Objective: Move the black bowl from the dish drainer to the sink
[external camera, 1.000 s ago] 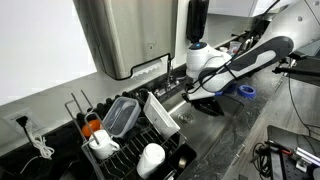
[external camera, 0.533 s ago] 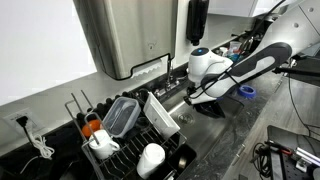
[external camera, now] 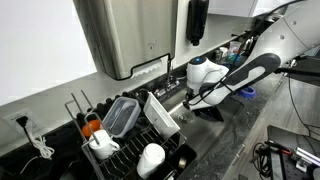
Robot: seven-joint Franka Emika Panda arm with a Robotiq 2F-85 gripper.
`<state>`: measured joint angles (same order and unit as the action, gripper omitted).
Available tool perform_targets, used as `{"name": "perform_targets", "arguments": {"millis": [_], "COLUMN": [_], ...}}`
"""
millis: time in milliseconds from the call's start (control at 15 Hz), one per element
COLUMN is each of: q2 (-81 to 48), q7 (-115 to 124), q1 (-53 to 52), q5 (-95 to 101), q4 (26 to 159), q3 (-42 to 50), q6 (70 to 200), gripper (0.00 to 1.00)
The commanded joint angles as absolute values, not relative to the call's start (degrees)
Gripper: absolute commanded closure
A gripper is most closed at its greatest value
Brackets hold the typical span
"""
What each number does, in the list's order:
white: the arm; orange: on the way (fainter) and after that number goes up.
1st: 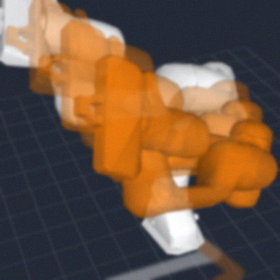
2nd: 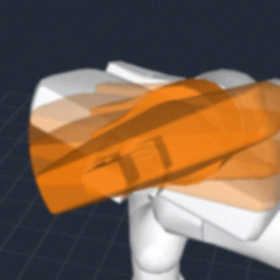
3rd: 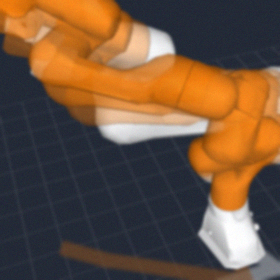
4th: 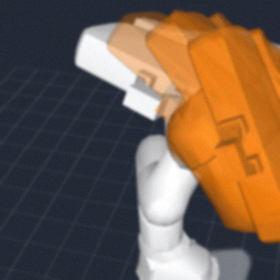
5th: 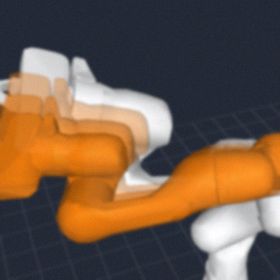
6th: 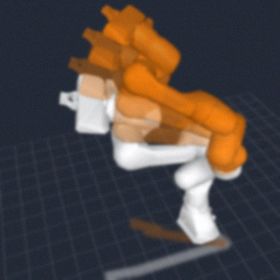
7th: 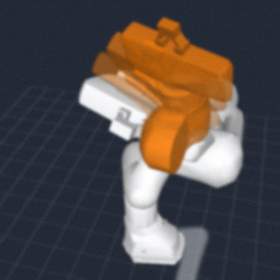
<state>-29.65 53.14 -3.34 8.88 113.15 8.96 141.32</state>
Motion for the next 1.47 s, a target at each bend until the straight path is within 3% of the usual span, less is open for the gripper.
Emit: {"name": "perform_targets", "arguments": {"millis": [0, 400, 467, 933, 1000, 1400], "q2": [-31.44, -30.02, -30.62, -30.46, -30.46, -36.13], "q7": [53.42, 53.57, 52.98, 53.11, 53.11, 49.89], "q1": [-4.32, -4.22, -4.16, -4.15, -4.15, -4.27], "q5": [8.67, 7.78, 7.91, 7.91, 7.91, 8.29], "q4": [111.61, 112.01, 111.82, 111.6, 111.6, 106.11], "q3": [10.26, 10.33, 10.14, 10.14, 10.14, 9.37], "q6": [142.32, 142.77, 141.96, 141.98, 141.98, 142.15], "gripper": [0.94, 0.94, 0.78, 0.78, 0.94, 0.94]}}
